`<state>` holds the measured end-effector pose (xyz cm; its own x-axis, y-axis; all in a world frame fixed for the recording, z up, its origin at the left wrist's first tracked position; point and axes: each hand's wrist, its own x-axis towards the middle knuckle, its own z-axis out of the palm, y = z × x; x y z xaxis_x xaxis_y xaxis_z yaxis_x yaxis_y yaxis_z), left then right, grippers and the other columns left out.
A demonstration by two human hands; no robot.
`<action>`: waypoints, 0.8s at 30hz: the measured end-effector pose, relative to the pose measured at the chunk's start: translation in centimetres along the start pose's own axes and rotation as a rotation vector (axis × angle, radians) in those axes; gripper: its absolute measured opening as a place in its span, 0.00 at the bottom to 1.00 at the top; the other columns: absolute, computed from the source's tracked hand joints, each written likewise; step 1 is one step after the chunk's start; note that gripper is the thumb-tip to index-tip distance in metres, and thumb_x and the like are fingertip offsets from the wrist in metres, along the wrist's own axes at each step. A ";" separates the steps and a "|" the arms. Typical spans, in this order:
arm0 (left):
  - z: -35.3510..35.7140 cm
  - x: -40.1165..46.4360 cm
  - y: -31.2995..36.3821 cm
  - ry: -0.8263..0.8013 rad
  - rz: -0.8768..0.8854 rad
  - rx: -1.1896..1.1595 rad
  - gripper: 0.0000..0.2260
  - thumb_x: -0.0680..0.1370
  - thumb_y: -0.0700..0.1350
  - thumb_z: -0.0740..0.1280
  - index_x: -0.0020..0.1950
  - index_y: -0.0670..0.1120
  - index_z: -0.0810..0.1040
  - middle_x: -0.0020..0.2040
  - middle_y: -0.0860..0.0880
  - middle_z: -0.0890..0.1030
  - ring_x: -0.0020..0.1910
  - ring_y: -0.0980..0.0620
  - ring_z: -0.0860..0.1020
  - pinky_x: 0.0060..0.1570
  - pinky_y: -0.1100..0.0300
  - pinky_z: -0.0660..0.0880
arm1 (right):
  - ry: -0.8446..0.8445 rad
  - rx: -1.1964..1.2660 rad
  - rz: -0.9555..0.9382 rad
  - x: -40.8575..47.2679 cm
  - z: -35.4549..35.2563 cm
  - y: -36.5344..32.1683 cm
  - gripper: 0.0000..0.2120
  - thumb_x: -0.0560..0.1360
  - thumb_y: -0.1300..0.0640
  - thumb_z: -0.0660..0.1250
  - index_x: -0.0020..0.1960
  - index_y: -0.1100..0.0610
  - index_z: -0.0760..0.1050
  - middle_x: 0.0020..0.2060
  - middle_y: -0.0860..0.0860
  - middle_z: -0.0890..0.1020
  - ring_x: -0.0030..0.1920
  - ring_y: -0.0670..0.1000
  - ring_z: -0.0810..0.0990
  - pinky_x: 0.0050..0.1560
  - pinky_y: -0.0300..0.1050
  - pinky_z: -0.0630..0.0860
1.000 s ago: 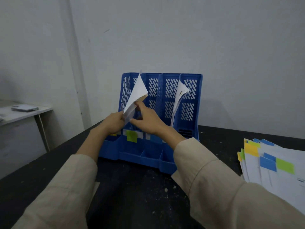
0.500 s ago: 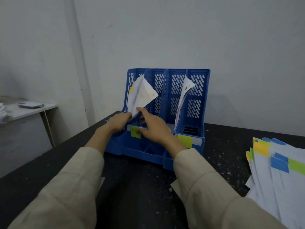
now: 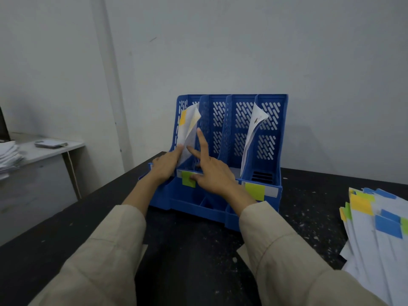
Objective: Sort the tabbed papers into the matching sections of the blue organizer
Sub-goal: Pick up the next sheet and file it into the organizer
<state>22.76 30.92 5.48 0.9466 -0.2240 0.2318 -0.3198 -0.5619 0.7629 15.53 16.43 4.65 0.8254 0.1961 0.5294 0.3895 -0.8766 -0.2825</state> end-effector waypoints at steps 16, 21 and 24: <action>1.7 1.0 0.3 0.124 0.056 0.386 0.09 0.82 0.44 0.52 0.45 0.43 0.68 0.51 0.39 0.78 0.54 0.42 0.73 0.56 0.54 0.59 | -0.043 -0.076 0.058 0.5 0.4 0.7 0.44 0.74 0.56 0.65 0.76 0.53 0.36 0.53 0.50 0.82 0.47 0.56 0.81 0.48 0.53 0.77; 2.4 1.7 0.7 0.092 0.095 0.374 0.14 0.82 0.46 0.52 0.64 0.42 0.69 0.57 0.40 0.78 0.58 0.41 0.73 0.63 0.53 0.57 | -0.058 -0.075 0.062 0.9 0.0 2.0 0.41 0.75 0.54 0.65 0.76 0.51 0.41 0.52 0.51 0.82 0.46 0.56 0.81 0.46 0.52 0.77; 2.7 2.1 0.2 0.102 0.164 0.220 0.15 0.80 0.49 0.59 0.63 0.43 0.69 0.56 0.41 0.77 0.56 0.41 0.74 0.63 0.49 0.66 | -0.052 -0.083 0.042 0.9 -0.3 2.8 0.38 0.74 0.55 0.65 0.76 0.51 0.45 0.52 0.50 0.82 0.47 0.56 0.80 0.44 0.51 0.77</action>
<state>24.61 28.23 4.50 0.8771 -0.2512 0.4093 -0.4595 -0.6865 0.5635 17.28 13.98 4.62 0.8611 0.1788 0.4759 0.3207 -0.9174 -0.2356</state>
